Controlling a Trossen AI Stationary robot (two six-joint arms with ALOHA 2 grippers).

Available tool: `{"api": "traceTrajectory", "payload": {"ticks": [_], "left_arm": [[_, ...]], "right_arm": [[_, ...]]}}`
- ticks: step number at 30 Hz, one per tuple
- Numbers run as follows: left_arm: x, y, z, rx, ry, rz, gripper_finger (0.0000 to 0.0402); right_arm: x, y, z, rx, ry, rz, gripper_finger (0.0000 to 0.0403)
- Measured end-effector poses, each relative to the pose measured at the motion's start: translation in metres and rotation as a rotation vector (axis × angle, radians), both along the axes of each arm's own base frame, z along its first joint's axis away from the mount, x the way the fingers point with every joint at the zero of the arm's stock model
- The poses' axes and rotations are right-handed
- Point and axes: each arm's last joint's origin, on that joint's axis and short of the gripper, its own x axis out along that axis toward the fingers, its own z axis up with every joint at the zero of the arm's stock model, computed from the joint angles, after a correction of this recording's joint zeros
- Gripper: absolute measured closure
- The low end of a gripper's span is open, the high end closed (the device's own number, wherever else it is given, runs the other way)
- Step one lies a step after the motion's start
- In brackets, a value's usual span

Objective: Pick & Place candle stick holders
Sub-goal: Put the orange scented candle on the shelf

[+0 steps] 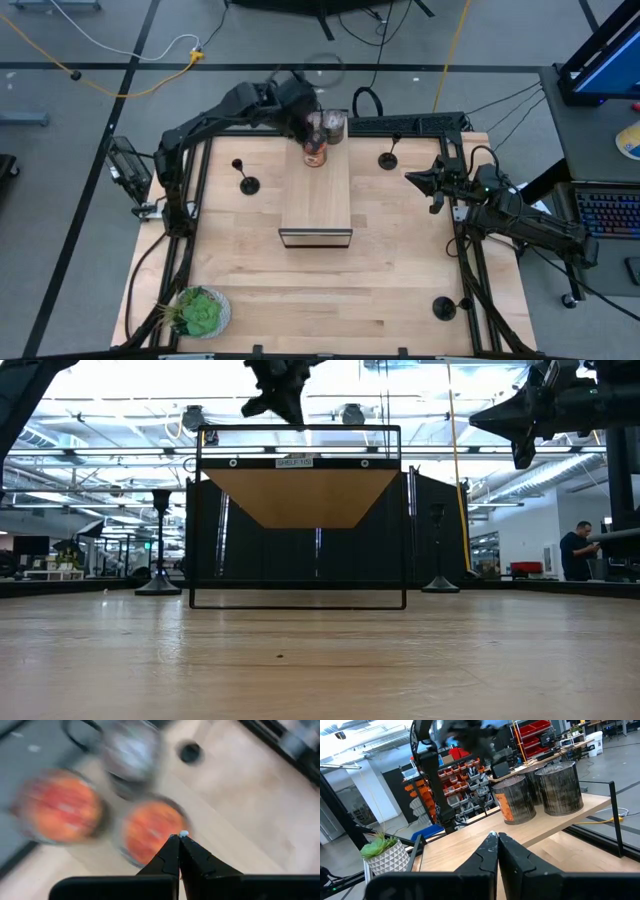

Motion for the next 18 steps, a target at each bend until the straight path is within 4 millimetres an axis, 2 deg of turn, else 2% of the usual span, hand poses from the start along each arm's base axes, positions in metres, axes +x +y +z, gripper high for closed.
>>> {"api": "traceTrajectory", "payload": {"ticks": [4, 10, 13, 18], "left_arm": [[0.008, -0.035, -0.005, -0.019, 0.064, -0.067, 0.0395], [0.02, -0.074, -0.018, 0.12, 0.138, -0.051, 0.0396], [0.025, -0.08, -0.022, 0.164, 0.126, -0.045, 0.0399], [0.031, -0.079, -0.041, 0.149, 0.15, -0.029, 0.0397]], "right_arm": [[0.0, 0.0, 0.0, -0.001, 0.0, 0.0, 0.0399], [0.0, 0.0, 0.0, -0.007, 0.002, 0.0, 0.0399], [0.0, 0.0, 0.0, -0.007, 0.002, 0.0, 0.0399], [0.0, 0.0, 0.0, -0.007, 0.002, 0.0, 0.0399]]}}
